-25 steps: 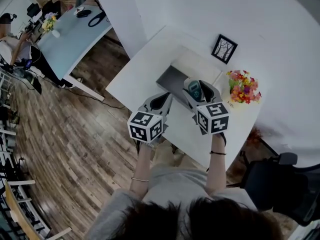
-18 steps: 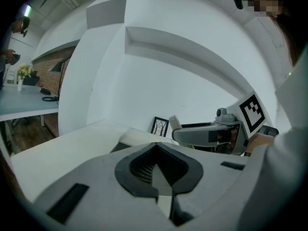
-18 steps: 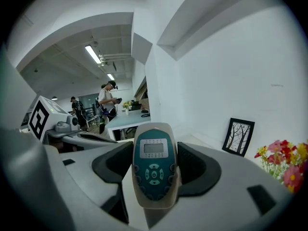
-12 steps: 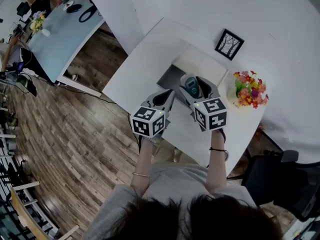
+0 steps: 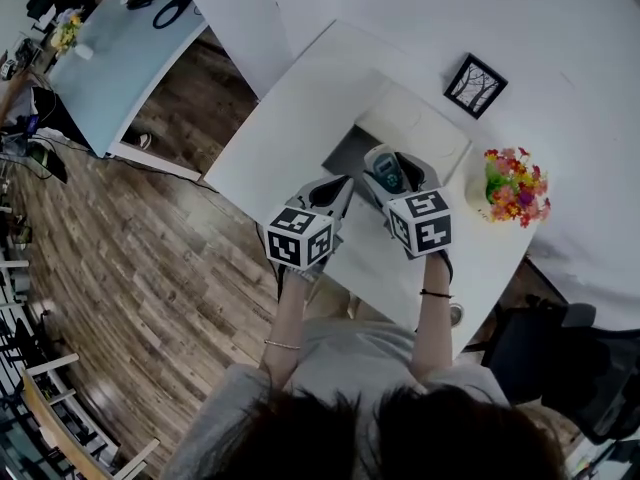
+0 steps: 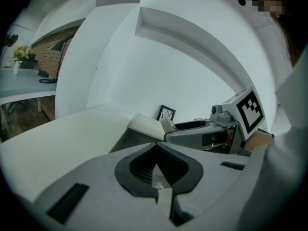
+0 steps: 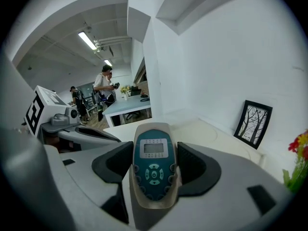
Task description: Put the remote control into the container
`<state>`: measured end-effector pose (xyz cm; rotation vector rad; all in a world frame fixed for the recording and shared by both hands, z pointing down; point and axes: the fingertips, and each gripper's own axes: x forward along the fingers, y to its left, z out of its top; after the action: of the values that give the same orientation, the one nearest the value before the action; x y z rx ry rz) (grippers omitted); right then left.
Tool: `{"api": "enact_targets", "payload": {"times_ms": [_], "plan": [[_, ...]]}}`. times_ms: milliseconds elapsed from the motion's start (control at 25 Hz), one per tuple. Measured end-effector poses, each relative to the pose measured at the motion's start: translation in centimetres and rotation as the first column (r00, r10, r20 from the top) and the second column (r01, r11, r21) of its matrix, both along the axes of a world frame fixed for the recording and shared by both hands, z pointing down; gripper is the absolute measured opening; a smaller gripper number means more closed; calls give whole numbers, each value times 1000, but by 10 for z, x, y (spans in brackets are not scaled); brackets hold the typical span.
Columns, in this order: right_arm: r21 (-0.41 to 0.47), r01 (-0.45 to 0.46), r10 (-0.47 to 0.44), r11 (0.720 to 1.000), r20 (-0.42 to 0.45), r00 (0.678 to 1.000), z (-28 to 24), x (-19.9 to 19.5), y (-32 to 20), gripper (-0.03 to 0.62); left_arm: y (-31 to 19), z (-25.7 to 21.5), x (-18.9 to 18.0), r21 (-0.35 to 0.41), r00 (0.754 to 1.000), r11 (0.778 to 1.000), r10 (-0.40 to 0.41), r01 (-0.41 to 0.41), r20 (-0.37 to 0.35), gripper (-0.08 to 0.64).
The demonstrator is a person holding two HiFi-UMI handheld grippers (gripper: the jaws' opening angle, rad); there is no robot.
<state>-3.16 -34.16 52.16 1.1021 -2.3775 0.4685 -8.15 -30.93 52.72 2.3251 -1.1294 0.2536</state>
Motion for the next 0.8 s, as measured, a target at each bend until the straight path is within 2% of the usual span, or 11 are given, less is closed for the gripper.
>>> {"api": "enact_targets", "payload": {"times_ms": [800], "plan": [[-203, -6, -16, 979, -107, 994, 75, -11, -14, 285, -18, 28, 1, -84, 999, 995, 50, -51, -8, 3]]}}
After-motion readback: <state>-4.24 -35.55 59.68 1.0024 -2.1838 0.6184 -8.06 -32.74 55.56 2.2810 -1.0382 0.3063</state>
